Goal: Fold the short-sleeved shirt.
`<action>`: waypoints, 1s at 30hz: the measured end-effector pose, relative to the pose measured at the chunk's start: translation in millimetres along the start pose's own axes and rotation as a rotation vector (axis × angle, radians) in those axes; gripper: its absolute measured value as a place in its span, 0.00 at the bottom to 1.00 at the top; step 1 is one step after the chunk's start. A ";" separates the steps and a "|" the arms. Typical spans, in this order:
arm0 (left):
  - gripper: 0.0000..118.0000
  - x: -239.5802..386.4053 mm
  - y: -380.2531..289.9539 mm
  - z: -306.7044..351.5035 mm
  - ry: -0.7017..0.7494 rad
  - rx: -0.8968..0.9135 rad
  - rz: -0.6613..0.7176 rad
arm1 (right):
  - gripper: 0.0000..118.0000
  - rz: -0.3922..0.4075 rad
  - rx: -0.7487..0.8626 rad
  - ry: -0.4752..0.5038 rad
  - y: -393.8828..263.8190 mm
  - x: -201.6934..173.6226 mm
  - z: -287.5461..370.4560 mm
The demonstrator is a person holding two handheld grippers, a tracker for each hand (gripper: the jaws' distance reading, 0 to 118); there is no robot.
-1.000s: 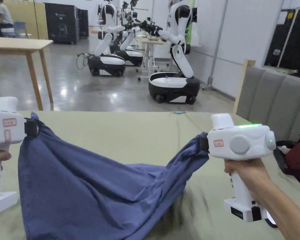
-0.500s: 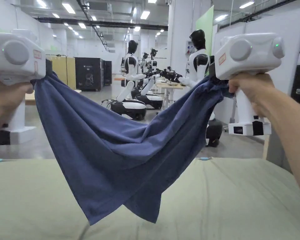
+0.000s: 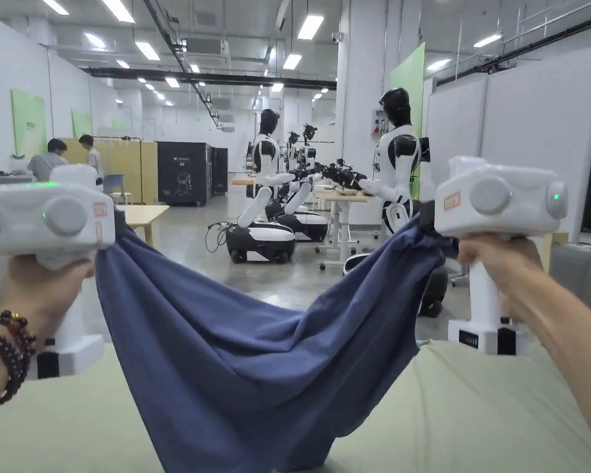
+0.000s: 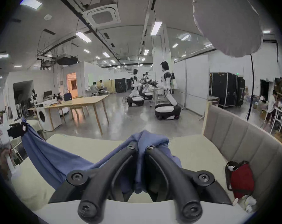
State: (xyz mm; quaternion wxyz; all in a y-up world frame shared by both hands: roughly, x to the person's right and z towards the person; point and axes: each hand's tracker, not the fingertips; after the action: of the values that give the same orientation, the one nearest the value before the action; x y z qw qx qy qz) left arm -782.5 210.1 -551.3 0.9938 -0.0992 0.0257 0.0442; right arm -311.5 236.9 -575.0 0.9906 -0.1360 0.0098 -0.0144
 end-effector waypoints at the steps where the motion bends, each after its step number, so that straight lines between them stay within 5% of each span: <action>1: 0.00 -0.9 -13.0 -3.9 -0.005 -0.023 0.005 | 0.05 -0.006 -0.018 0.001 -13.6 1.1 -4.9; 6: 0.00 -16.9 -72.1 12.8 -0.132 -0.086 0.065 | 0.05 -0.110 -0.005 0.108 -77.6 20.3 15.7; 11: 0.00 -45.7 -143.1 91.4 -0.195 -0.088 -0.034 | 0.05 0.073 -0.007 0.141 -142.4 38.9 108.0; 20: 0.00 -106.7 -280.1 254.9 -0.277 -0.331 0.033 | 0.05 0.232 -0.286 0.173 -306.0 67.4 267.0; 23: 0.00 -114.3 -318.0 283.6 -0.254 -0.456 0.007 | 0.05 0.210 -0.452 0.185 -353.2 79.7 275.2; 28: 0.00 -118.3 -368.8 279.4 -0.218 -0.575 0.019 | 0.05 0.355 -0.711 0.092 -421.4 96.2 233.0; 30: 0.00 -115.0 -376.3 275.0 -0.216 -0.583 0.012 | 0.05 0.302 -0.730 0.128 -432.2 104.7 218.9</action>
State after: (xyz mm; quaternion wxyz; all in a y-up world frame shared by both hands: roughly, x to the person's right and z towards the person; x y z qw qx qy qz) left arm -850.3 -112.0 -201.9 0.9201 -0.3747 -0.0932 0.0656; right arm -212.9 -123.5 -249.4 0.8655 -0.4749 0.0957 0.1274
